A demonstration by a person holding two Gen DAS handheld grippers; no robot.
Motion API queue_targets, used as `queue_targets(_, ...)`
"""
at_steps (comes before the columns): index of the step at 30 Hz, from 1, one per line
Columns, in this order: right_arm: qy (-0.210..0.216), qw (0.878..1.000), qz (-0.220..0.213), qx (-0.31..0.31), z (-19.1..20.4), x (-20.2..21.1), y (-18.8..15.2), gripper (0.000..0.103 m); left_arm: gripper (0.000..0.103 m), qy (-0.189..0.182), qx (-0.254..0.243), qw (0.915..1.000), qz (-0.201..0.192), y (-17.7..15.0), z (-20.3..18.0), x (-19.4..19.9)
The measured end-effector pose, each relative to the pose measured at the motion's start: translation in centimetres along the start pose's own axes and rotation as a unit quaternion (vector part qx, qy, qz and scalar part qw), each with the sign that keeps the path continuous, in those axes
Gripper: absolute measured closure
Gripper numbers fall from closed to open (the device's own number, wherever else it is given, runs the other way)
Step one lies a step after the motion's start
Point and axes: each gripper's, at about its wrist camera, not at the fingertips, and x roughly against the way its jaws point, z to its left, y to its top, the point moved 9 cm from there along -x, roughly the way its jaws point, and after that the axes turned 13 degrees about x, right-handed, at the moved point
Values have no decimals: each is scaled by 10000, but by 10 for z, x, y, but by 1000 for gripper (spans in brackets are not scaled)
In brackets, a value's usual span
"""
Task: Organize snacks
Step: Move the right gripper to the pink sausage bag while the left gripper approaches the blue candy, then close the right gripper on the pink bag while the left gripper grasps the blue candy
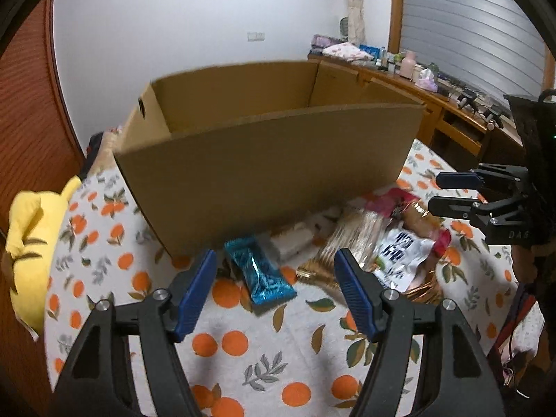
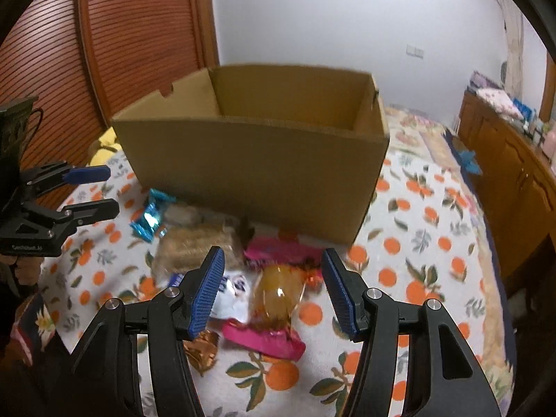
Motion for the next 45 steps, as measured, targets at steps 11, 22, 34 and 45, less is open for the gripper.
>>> queue_targets(11,-12,9991,292,-309,-9,-26,-21,44,32,118,250,9992,279,-10,14,-31)
queue_targets(22,186,9974,318,-622,-7,-35,-27,44,34,229,439,9978,447,-11,25,-50)
queue_targets(34,561,9945,164,-873,-4,-32,-29,60,40,282,498,9972,487,-8,35,-54)
queue_targets(45,445,9948,202,-897,-11,-14,-42,67,40,349,438,9973,484,-10,28,-57)
